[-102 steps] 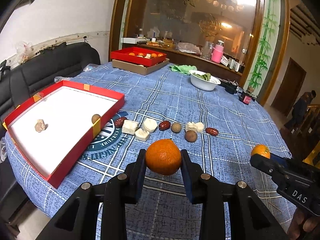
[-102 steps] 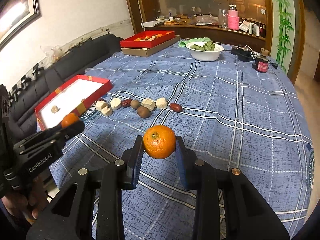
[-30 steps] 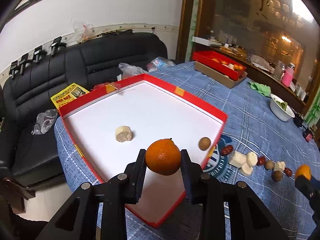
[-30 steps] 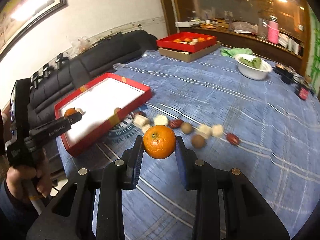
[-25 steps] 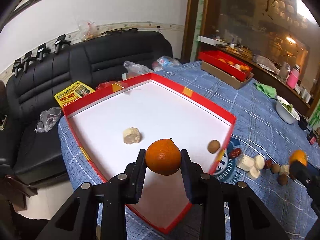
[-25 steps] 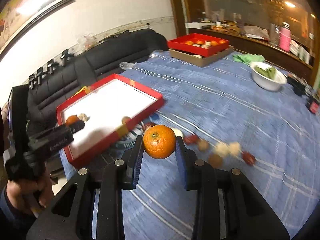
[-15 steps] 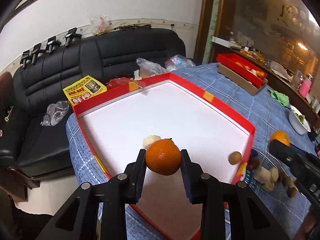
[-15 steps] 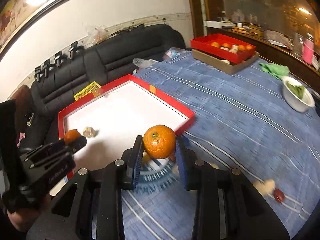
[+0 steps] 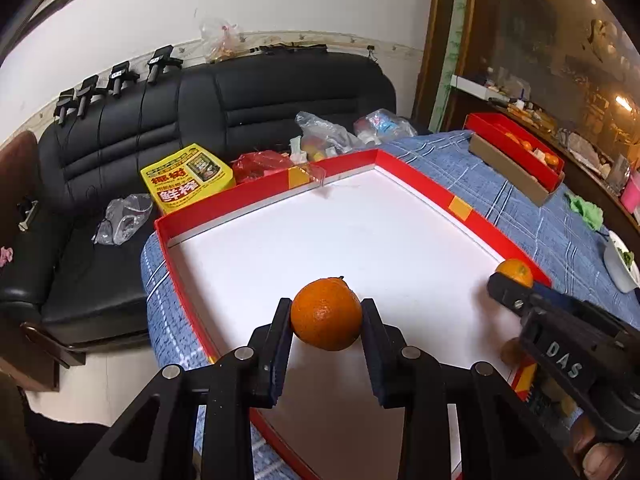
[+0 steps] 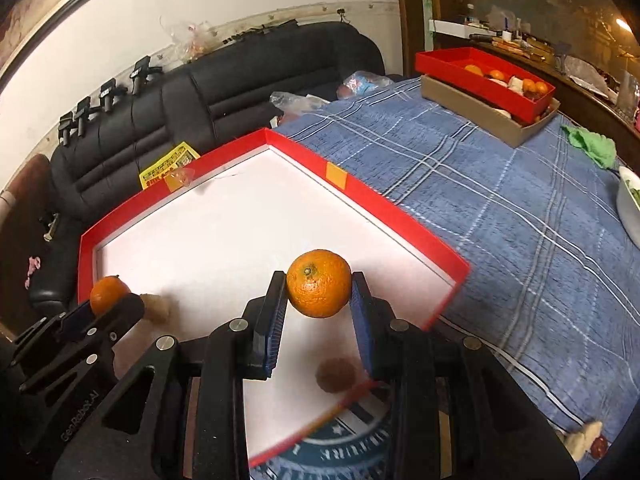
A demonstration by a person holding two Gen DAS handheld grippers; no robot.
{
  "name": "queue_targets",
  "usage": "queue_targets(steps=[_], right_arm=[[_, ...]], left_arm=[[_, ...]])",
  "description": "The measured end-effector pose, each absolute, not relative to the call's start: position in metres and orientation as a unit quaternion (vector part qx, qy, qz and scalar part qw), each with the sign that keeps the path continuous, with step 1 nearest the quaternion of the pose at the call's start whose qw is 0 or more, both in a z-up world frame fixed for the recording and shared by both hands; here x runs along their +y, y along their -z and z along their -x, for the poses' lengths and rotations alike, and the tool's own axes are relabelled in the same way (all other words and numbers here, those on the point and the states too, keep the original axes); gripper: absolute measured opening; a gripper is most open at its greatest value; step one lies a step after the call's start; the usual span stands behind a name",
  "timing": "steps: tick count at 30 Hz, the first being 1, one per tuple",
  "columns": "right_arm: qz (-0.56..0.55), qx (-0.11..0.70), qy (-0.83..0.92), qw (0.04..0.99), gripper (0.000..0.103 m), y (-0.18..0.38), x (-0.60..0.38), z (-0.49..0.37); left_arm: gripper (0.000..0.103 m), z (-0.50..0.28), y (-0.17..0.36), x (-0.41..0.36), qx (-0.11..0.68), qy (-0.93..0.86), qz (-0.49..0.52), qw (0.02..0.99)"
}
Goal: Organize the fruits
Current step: 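Lower both oranges into the red box and open both tools, then grasp a red date with the right tool while the left tool grasps a brown round fruit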
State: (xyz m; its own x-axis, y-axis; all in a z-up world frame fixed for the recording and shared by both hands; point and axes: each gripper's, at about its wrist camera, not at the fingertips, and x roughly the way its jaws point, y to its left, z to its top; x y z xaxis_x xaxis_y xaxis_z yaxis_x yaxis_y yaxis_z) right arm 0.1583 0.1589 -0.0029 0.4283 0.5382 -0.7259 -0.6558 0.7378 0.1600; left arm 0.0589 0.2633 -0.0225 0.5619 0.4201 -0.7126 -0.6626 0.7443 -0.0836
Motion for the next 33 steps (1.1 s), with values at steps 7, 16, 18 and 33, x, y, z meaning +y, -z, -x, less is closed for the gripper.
queue_targets(steps=[7, 16, 18, 33], right_arm=[[0.081, 0.413, -0.359, 0.833, 0.032, 0.01, 0.169, -0.162], [0.089, 0.395, -0.361, 0.84, 0.054, -0.001, 0.153, -0.151], [0.077, 0.383, -0.358, 0.848, 0.054, -0.011, 0.134, -0.146], [0.013, 0.384, -0.217, 0.897, 0.072, -0.002, -0.09, -0.088]], left_arm=[[0.035, -0.063, 0.023, 0.272, 0.333, -0.281, 0.17, 0.884], [0.069, -0.051, 0.014, 0.272, 0.306, -0.267, 0.171, 0.898], [0.069, -0.044, 0.007, 0.262, 0.286, -0.26, 0.169, 0.907], [0.069, -0.043, 0.006, 0.136, 0.299, -0.1, 0.117, 0.942]])
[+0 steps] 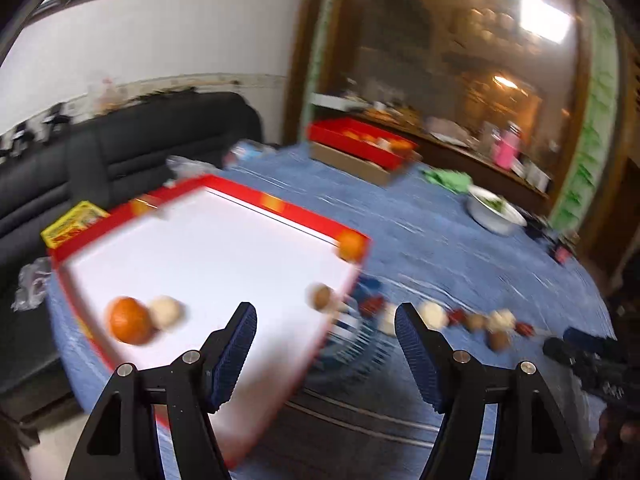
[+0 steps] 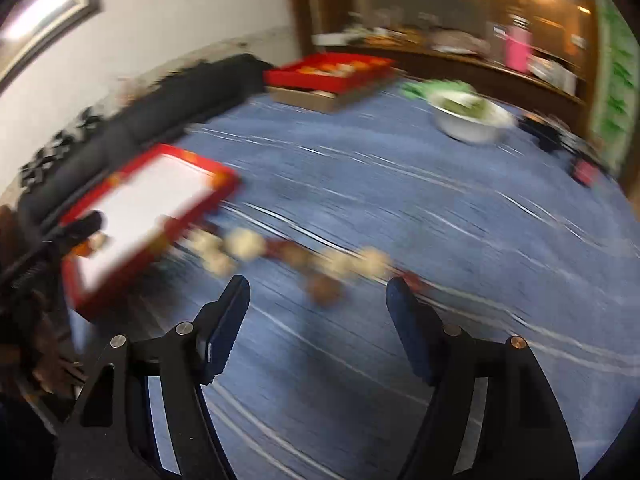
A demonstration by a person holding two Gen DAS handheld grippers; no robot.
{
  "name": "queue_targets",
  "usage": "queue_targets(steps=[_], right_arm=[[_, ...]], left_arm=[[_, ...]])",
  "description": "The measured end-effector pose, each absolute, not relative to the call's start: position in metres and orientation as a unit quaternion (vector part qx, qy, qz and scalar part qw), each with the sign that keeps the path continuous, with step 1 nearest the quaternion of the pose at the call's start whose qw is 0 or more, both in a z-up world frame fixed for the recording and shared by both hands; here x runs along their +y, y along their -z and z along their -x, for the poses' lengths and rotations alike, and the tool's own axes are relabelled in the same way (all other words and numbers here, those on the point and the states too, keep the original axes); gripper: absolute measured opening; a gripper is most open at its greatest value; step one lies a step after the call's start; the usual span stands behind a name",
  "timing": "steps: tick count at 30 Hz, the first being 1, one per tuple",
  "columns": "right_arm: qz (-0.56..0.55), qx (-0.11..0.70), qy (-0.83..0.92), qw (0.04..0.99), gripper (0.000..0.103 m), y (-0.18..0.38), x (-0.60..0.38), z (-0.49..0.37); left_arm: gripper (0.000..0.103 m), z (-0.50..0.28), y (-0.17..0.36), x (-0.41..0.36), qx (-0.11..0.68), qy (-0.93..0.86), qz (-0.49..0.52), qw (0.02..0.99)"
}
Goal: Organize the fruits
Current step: 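Grasp a red date with the right tool while the left tool grasps a brown round fruit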
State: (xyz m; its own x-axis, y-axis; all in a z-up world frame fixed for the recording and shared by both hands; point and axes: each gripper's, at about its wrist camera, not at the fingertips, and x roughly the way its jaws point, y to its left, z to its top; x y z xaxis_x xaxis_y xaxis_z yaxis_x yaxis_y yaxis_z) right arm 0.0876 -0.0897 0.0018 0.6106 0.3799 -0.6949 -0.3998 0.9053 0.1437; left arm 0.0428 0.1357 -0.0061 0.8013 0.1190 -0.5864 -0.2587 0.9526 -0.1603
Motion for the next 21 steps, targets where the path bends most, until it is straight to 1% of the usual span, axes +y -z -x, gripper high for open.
queue_targets(steps=[4, 10, 11, 12, 14, 15, 16, 17, 18, 19, 21], right_arm=[[0.003, 0.396, -0.179, 0.9, 0.071, 0.009, -0.129, -0.093], [0.024, 0.411, -0.191, 0.891, 0.071, 0.023, -0.127, -0.115], [0.028, 0.413, -0.191, 0.89, 0.068, 0.024, -0.124, -0.119], [0.033, 0.416, -0.191, 0.889, 0.06, 0.025, -0.121, -0.123], [0.038, 0.419, -0.197, 0.885, 0.058, 0.026, -0.116, -0.133], [0.044, 0.42, -0.198, 0.885, 0.053, 0.027, -0.112, -0.137], [0.055, 0.421, -0.197, 0.884, 0.044, 0.029, -0.107, -0.143], [0.06, 0.425, -0.198, 0.881, 0.041, 0.032, -0.105, -0.143], [0.064, 0.434, -0.2, 0.876, 0.034, 0.035, -0.102, -0.146], [0.074, 0.435, -0.198, 0.875, 0.023, 0.039, -0.098, -0.149], [0.087, 0.433, -0.192, 0.876, 0.022, 0.038, -0.097, -0.148]], left_arm=[[0.069, -0.05, 0.018, 0.104, 0.323, -0.061, 0.104, 0.939], [0.069, -0.053, 0.026, 0.081, 0.346, -0.037, 0.093, 0.933], [0.069, -0.054, 0.027, 0.079, 0.347, -0.034, 0.091, 0.933], [0.069, -0.054, 0.027, 0.077, 0.347, -0.031, 0.089, 0.933], [0.069, -0.057, 0.027, 0.073, 0.35, -0.026, 0.084, 0.933], [0.069, -0.058, 0.027, 0.071, 0.351, -0.023, 0.083, 0.932], [0.069, -0.06, 0.027, 0.067, 0.352, -0.02, 0.081, 0.932], [0.069, -0.062, 0.028, 0.064, 0.353, -0.018, 0.079, 0.932], [0.069, -0.063, 0.028, 0.061, 0.354, -0.014, 0.077, 0.932], [0.069, -0.064, 0.027, 0.06, 0.354, -0.012, 0.075, 0.932], [0.069, -0.067, 0.027, 0.054, 0.353, -0.007, 0.067, 0.933]])
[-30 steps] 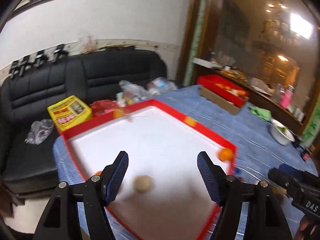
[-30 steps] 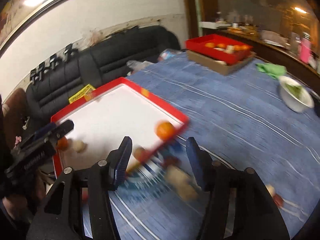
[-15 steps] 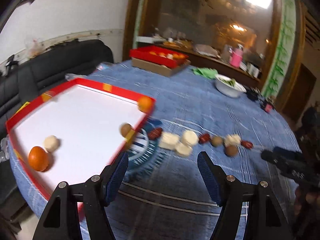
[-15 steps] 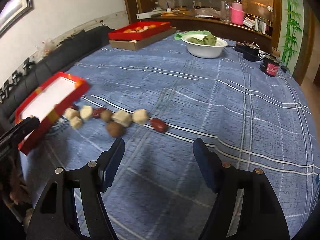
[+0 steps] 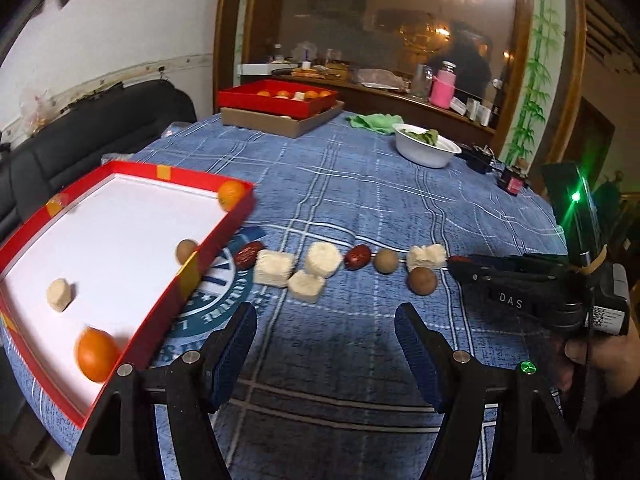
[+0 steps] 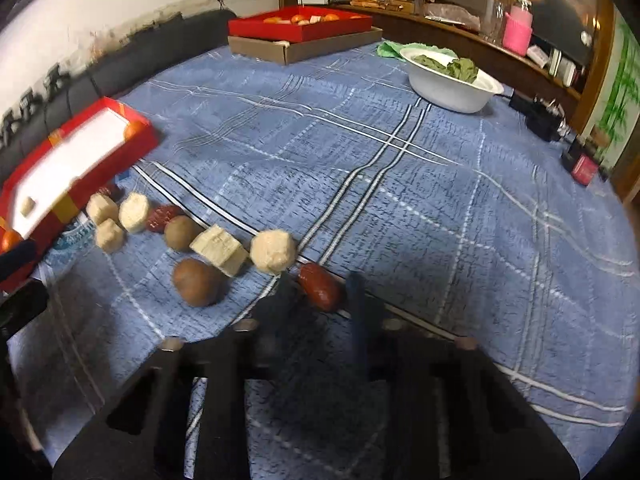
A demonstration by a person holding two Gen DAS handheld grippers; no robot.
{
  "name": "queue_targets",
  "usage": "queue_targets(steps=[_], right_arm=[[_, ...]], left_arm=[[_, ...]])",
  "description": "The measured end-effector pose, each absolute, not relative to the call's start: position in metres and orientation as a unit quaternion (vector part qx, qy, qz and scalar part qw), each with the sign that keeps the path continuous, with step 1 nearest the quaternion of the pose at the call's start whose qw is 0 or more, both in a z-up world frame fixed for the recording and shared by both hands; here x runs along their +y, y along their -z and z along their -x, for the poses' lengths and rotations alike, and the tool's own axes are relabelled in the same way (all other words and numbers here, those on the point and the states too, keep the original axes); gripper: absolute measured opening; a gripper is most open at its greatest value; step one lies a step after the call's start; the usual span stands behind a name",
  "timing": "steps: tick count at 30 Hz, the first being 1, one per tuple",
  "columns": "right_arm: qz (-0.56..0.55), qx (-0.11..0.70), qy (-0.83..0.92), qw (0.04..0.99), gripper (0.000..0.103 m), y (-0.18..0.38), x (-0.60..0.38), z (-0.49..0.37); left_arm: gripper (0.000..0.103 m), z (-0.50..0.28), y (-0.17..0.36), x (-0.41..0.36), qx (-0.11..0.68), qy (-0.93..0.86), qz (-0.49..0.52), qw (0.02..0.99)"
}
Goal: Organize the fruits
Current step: 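Grasp a red date with the right tool while the left tool grasps a brown round fruit, then lift the held date and brown fruit off the table toward the box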
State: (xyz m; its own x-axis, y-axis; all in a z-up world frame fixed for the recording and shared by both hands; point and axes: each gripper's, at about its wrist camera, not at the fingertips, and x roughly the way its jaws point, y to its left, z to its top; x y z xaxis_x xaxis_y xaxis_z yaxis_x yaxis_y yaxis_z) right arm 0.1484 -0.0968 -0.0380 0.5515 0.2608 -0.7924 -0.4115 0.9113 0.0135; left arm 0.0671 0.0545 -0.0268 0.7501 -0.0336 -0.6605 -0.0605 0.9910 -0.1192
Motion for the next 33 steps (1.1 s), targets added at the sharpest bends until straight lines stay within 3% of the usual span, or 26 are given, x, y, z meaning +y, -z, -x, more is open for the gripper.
queue_targets(steps=[16, 20, 22, 25, 33], right_arm=[[0.003, 0.401, -0.193, 0.895, 0.02, 0.014, -0.142, -0.135], [-0.019, 0.391, -0.199, 0.898, 0.02, 0.007, -0.151, -0.134], [-0.026, 0.387, -0.199, 0.9, 0.02, 0.005, -0.154, -0.134], [-0.031, 0.382, -0.203, 0.901, 0.02, 0.001, -0.155, -0.134], [-0.028, 0.378, -0.205, 0.902, 0.02, 0.0, -0.154, -0.132]], left_arm=[[0.069, -0.129, 0.037, -0.017, 0.401, 0.047, 0.042, 0.914], [0.051, -0.154, 0.052, -0.023, 0.45, 0.032, 0.054, 0.891], [0.047, -0.159, 0.053, -0.02, 0.45, 0.02, 0.067, 0.891], [0.025, -0.162, 0.054, -0.026, 0.453, 0.004, 0.047, 0.89], [0.025, -0.145, 0.048, -0.014, 0.446, 0.009, 0.062, 0.893]])
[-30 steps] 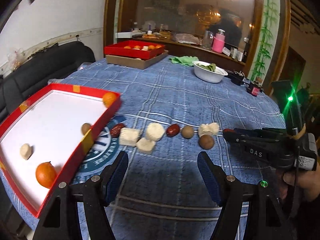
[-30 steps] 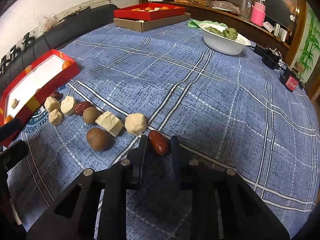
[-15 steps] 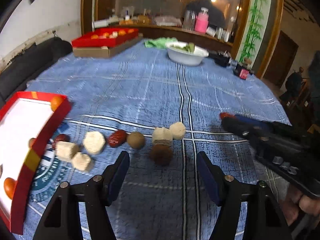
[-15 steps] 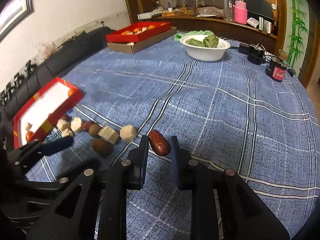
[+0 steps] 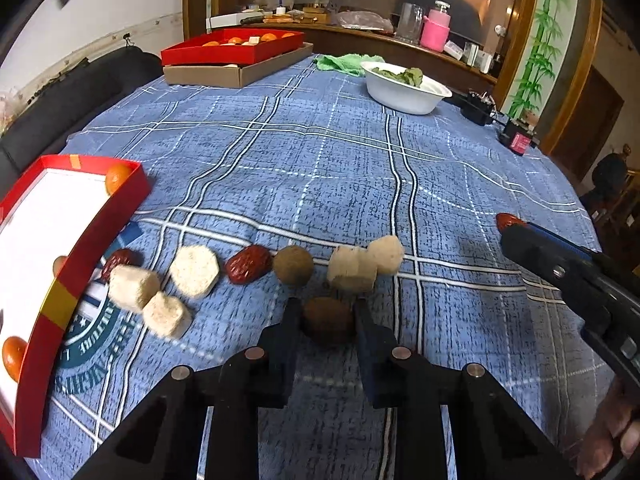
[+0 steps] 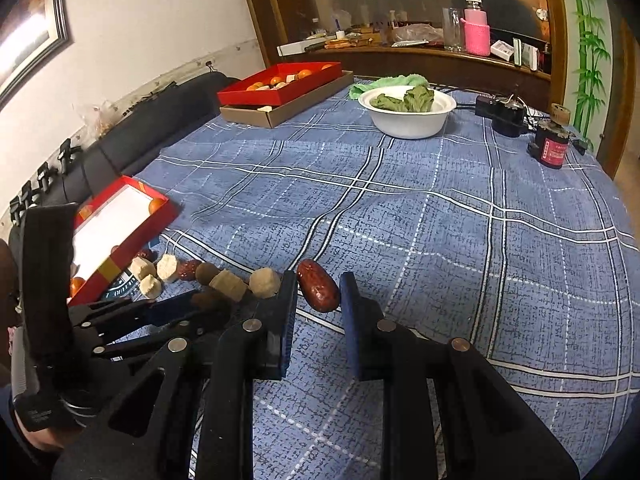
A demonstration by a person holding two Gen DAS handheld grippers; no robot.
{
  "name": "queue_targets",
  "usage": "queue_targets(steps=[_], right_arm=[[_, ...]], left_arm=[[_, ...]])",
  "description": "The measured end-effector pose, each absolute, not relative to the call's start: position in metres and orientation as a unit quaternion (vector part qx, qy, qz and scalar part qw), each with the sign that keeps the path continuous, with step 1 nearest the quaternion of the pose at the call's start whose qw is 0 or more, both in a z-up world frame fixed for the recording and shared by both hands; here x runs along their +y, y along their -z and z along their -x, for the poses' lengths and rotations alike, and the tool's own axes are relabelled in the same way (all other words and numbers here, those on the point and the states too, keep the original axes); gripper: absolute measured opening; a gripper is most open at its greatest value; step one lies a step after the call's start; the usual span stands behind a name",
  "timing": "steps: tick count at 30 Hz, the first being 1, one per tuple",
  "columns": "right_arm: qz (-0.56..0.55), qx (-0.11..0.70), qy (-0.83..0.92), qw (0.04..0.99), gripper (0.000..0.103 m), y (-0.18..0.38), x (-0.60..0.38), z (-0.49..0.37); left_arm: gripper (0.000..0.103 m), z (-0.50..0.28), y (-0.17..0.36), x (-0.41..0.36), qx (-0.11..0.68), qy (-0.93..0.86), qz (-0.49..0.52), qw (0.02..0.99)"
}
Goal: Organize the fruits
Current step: 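Lift the held date and brown fruit off the table toward the box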
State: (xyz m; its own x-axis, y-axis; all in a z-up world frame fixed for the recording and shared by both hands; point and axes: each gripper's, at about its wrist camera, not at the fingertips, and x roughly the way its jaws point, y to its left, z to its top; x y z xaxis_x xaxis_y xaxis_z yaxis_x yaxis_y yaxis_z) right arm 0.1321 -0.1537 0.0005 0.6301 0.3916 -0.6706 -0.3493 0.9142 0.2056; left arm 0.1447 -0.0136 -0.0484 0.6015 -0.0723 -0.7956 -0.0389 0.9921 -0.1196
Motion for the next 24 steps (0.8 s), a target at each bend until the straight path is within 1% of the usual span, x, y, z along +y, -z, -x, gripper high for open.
queue_targets(steps=[10, 24], right_arm=[[-0.01, 0.386, -0.199, 0.901, 0.02, 0.002, -0.146, -0.129], [0.014, 0.41, -0.187, 0.892, 0.02, 0.012, -0.135, -0.099]], left_arm=[[0.025, -0.113, 0.034, 0.01, 0.418, 0.004, 0.092, 0.904], [0.025, -0.087, 0.031, 0.029, 0.408, -0.003, 0.117, 0.906]])
